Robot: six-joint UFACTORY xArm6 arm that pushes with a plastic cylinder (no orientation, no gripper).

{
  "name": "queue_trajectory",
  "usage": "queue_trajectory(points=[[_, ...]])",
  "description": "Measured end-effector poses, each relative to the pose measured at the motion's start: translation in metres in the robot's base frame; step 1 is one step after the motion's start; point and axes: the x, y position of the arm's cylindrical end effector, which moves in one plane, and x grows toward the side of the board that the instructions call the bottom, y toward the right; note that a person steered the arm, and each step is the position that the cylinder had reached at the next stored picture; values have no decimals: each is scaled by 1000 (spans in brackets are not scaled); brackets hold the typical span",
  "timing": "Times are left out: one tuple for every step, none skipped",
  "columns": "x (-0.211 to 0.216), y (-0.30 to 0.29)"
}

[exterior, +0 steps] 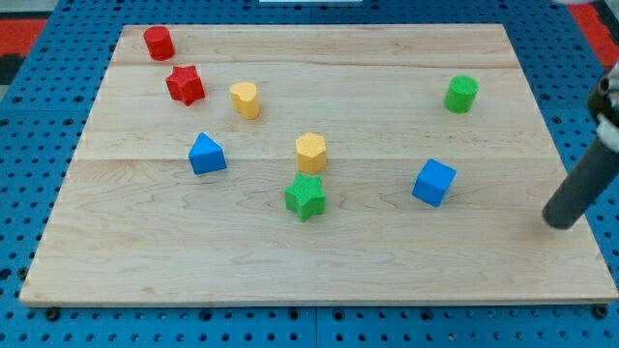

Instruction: Push the blue cube towards the top center

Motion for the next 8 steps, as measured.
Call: queue_trajectory(points=[[-2, -75], [-39, -99], [-47, -119], [-52, -125], [-91, -128], [-148, -137], [-196, -149], [-226, -149]])
